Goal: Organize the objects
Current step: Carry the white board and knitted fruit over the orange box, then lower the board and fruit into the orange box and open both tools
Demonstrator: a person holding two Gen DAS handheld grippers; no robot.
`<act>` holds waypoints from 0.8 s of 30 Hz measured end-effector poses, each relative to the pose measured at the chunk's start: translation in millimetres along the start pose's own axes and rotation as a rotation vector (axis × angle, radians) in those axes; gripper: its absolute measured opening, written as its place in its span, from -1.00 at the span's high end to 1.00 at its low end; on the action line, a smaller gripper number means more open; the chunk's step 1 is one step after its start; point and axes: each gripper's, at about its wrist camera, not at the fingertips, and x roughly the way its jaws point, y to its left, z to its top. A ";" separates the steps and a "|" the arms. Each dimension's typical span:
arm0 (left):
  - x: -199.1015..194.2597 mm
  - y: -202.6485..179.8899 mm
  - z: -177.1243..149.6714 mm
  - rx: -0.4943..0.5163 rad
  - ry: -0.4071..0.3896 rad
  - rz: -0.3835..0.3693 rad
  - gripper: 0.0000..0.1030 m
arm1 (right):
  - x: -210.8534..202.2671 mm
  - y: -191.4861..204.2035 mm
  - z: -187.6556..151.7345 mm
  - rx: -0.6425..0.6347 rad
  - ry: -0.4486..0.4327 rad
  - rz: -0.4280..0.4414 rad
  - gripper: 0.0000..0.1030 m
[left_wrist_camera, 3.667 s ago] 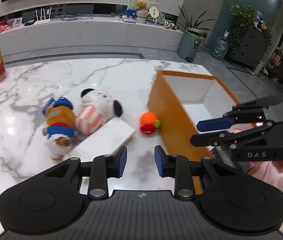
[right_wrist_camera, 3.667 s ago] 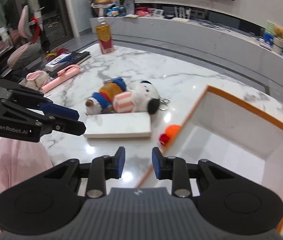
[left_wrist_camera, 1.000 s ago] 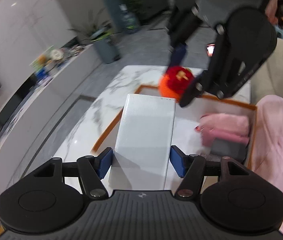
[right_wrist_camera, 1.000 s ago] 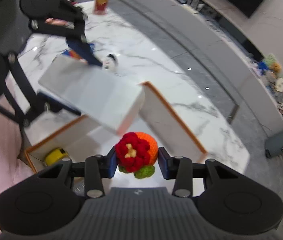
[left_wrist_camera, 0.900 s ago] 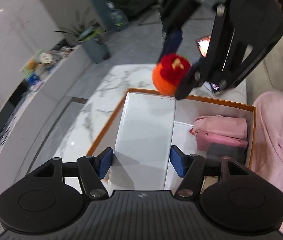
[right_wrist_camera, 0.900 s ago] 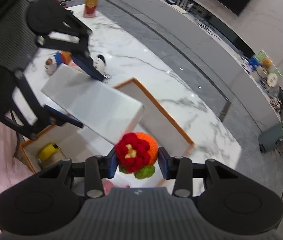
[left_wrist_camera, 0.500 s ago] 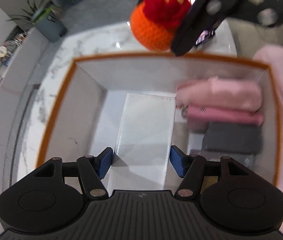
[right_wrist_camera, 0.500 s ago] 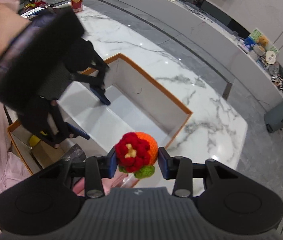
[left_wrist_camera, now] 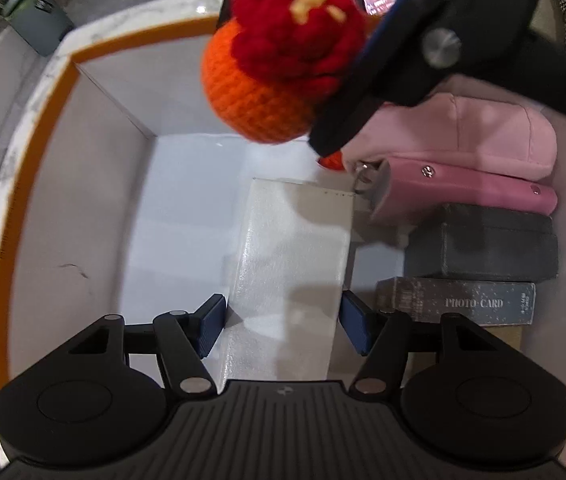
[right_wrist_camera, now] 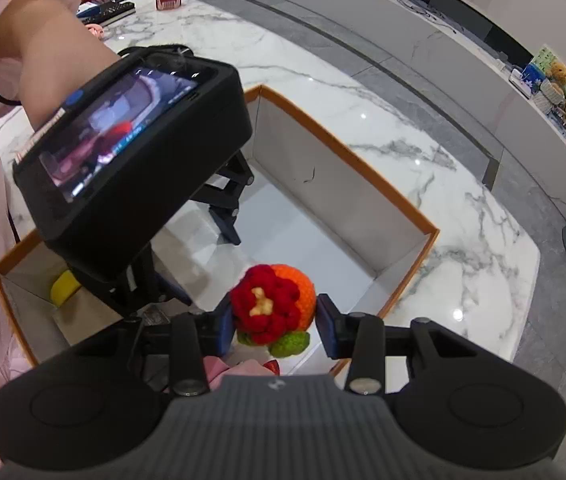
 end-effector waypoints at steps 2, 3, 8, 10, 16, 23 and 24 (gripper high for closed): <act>4.3 0.4 -1.3 0.002 0.007 -0.018 -0.40 | 4.9 0.8 -0.5 0.001 0.008 0.004 0.16; 6.0 0.4 -1.7 0.010 0.008 -0.024 -0.40 | 7.2 1.2 -0.7 0.003 0.011 0.012 0.15; 14.6 0.0 1.2 0.067 0.040 -0.054 -0.40 | 16.6 5.8 -0.3 -0.010 0.027 0.028 0.15; 18.5 2.5 3.5 0.067 0.060 -0.070 -0.41 | 18.9 6.2 -0.6 -0.010 0.033 0.030 0.15; 21.1 11.9 1.3 0.002 0.099 -0.115 -0.40 | 22.3 5.7 -2.8 -0.004 0.043 0.026 0.15; 16.7 16.5 -7.8 0.013 0.109 -0.148 -0.39 | 23.0 5.3 -2.6 0.005 0.042 0.025 0.15; 16.1 16.0 -8.8 0.017 0.112 -0.143 -0.39 | 23.4 5.6 -2.5 0.005 0.043 0.029 0.15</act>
